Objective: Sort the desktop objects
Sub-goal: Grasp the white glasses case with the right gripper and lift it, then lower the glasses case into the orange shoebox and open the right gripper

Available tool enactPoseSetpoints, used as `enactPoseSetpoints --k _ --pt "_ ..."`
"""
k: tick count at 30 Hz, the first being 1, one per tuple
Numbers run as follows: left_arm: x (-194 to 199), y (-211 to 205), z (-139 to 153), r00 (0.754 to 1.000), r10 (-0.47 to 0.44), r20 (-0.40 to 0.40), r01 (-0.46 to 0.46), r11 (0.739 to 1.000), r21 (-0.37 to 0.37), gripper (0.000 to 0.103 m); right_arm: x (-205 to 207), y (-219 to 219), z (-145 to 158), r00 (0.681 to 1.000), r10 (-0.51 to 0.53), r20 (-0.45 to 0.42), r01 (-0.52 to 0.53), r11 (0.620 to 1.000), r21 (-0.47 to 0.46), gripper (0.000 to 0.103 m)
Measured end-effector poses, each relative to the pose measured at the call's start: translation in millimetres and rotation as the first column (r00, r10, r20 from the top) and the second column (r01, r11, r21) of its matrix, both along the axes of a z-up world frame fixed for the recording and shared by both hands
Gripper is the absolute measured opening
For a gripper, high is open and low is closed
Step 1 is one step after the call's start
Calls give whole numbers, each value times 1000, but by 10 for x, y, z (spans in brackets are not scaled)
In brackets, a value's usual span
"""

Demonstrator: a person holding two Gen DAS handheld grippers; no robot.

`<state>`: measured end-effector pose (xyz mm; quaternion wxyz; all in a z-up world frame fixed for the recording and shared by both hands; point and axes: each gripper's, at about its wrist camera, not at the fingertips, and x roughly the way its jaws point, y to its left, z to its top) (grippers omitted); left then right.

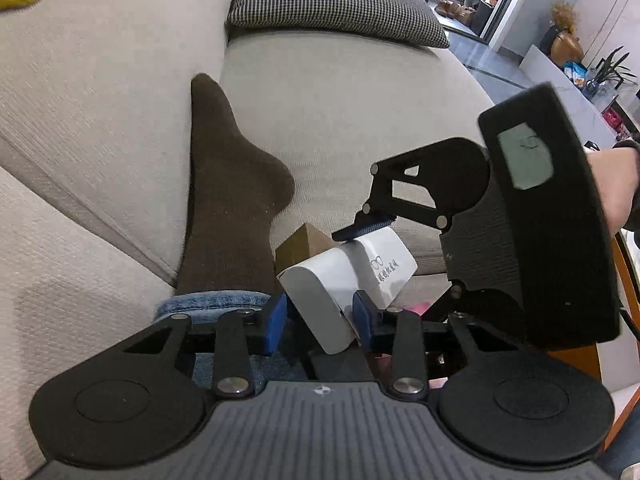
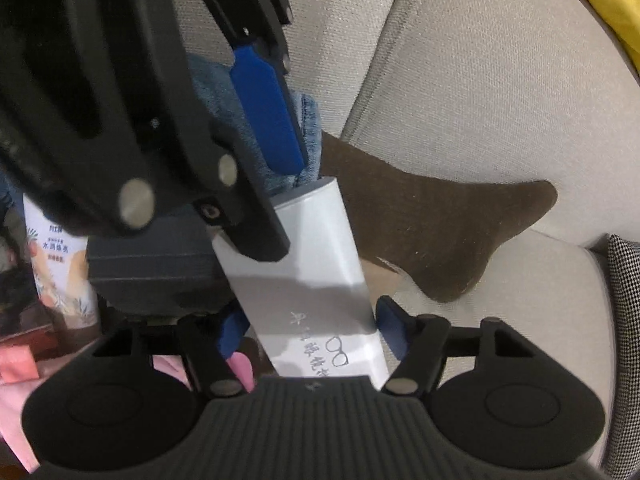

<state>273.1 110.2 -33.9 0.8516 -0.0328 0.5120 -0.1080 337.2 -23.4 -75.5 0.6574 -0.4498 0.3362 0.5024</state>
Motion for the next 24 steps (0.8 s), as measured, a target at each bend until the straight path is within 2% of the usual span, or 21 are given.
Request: enactPoseSetpoints --k 7,11,17,24 --pt "-219 141 202 996 77 52 -76 997 -14 44 -111 -23 156 998 -60 30 61 998 -13 66" --pt "-419 209 284 992 96 77 -93 995 -32 44 -169 -64 349 986 -146 78 147 989 -11 63" --pt "-646 169 427 990 93 110 -97 995 24 43 -272 -169 693 957 -277 87 275 961 29 62" --pt "-933 7 644 986 51 158 -60 997 53 43 -563 -388 1324 904 -420 84 407 903 137 62"
